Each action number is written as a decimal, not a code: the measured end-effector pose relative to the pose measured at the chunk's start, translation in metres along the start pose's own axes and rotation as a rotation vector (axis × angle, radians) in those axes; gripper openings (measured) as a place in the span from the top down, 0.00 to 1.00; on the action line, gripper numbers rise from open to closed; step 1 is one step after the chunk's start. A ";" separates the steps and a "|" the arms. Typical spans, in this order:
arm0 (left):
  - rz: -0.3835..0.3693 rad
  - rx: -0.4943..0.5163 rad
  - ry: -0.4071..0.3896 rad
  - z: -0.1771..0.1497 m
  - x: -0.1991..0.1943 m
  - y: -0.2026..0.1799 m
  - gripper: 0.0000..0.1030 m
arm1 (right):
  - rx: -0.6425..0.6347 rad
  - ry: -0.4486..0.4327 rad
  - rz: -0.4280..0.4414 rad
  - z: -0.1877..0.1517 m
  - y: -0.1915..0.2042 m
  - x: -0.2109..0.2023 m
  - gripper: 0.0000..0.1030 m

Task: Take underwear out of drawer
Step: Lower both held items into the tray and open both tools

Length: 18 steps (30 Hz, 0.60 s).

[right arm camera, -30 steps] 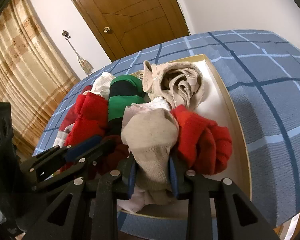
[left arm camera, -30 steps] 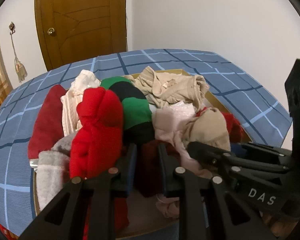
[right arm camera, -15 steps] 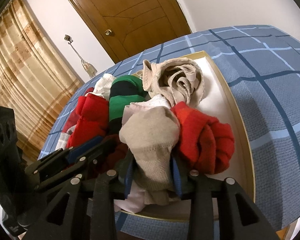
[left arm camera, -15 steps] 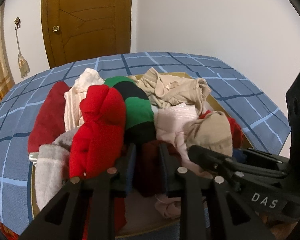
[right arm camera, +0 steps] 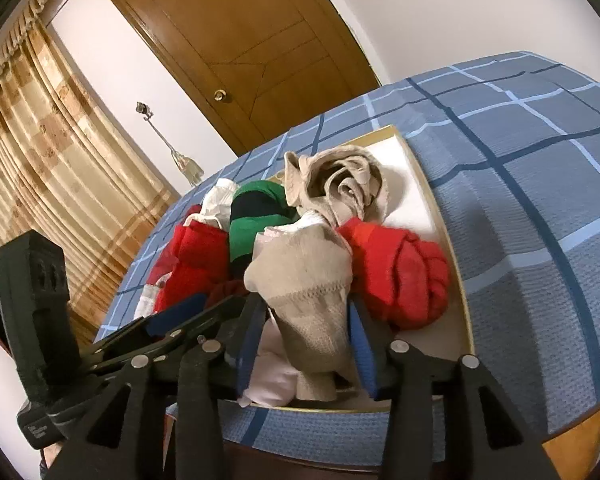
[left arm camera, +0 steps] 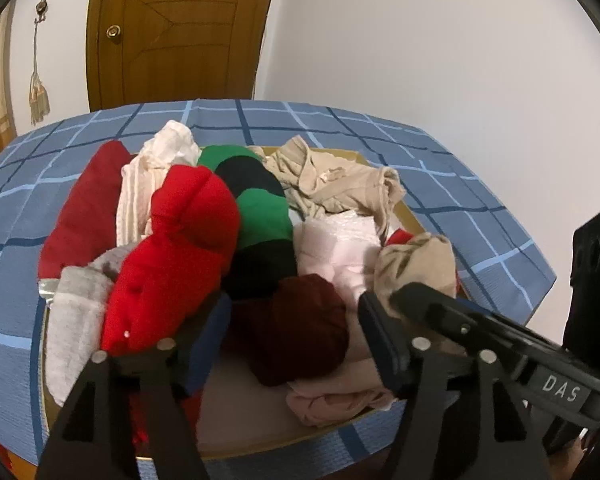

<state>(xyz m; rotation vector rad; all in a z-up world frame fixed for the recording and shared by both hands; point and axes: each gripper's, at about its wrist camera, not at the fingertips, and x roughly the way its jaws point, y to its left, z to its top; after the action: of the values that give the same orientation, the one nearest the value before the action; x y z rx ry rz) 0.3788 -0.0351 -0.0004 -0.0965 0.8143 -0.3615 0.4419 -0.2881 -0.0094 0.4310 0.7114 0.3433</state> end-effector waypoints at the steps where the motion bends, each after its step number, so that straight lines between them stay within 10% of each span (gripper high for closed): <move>1: -0.008 -0.009 -0.005 0.000 -0.001 0.000 0.30 | 0.004 -0.004 0.004 0.000 -0.001 -0.002 0.53; 6: -0.048 -0.018 -0.008 0.000 -0.003 -0.001 0.00 | 0.068 -0.038 0.030 0.000 -0.012 -0.010 0.35; 18: 0.072 0.041 -0.074 -0.005 -0.017 -0.010 0.00 | 0.109 -0.151 0.034 -0.002 -0.015 -0.028 0.23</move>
<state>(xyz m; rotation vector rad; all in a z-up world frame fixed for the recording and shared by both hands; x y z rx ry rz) 0.3621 -0.0389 0.0102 -0.0417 0.7354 -0.3047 0.4232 -0.3123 -0.0027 0.5668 0.5776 0.3016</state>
